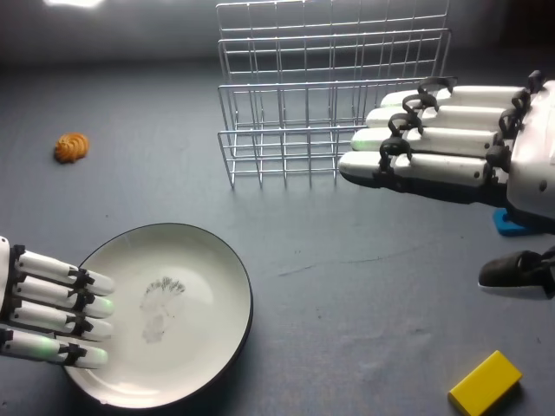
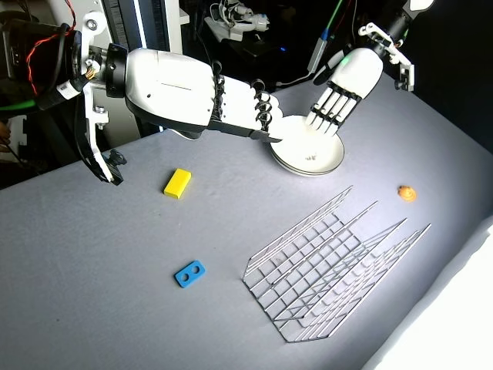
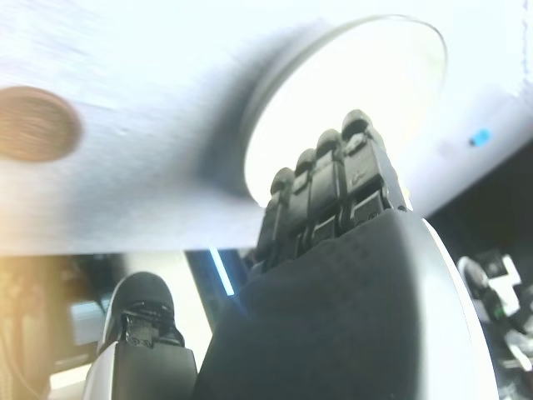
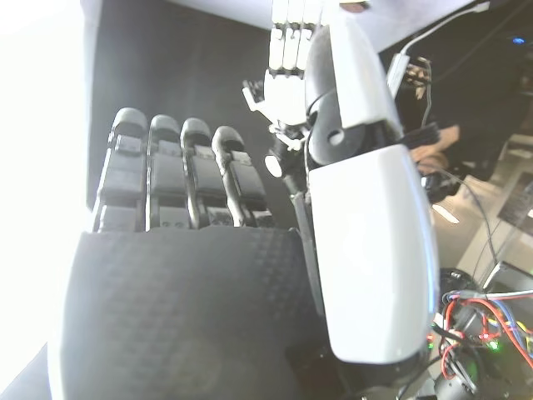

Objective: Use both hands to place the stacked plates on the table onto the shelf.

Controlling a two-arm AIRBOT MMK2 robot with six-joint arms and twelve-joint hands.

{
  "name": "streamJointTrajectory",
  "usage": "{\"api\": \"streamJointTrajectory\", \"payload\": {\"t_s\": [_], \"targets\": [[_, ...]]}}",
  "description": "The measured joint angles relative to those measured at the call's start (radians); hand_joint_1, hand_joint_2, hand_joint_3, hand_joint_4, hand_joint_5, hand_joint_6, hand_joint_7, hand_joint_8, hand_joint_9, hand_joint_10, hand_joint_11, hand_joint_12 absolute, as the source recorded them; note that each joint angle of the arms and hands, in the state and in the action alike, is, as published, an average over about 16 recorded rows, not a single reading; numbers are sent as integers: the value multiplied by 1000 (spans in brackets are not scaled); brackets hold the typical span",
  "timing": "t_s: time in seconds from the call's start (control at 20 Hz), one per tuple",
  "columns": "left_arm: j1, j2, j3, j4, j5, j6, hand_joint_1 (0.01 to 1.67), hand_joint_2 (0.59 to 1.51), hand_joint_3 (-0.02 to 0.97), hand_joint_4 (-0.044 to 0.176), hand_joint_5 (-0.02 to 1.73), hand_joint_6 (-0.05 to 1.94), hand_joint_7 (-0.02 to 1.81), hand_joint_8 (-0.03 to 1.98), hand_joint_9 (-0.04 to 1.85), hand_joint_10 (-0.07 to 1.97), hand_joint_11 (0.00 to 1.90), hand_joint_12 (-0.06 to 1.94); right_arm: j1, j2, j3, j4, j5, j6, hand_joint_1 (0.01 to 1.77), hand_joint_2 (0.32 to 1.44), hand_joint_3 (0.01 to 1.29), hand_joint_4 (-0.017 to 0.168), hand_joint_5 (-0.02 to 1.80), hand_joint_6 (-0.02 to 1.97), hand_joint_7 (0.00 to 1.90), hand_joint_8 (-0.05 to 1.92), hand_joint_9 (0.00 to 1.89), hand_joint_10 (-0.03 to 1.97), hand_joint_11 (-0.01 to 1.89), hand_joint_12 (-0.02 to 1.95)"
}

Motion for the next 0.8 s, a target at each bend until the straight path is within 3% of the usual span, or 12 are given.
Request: {"api": "streamJointTrajectory", "payload": {"t_s": [0.8], "targets": [[65, -46, 2, -26, 74, -12, 18, 1125, 11, -5, -3, -19, 6, 3, 18, 11, 18, 6, -23, -2, 0, -1, 18, -37, 1082, 1063, 14, -1, 26, 20, 38, 13, 30, 4, 13, 257]]}}
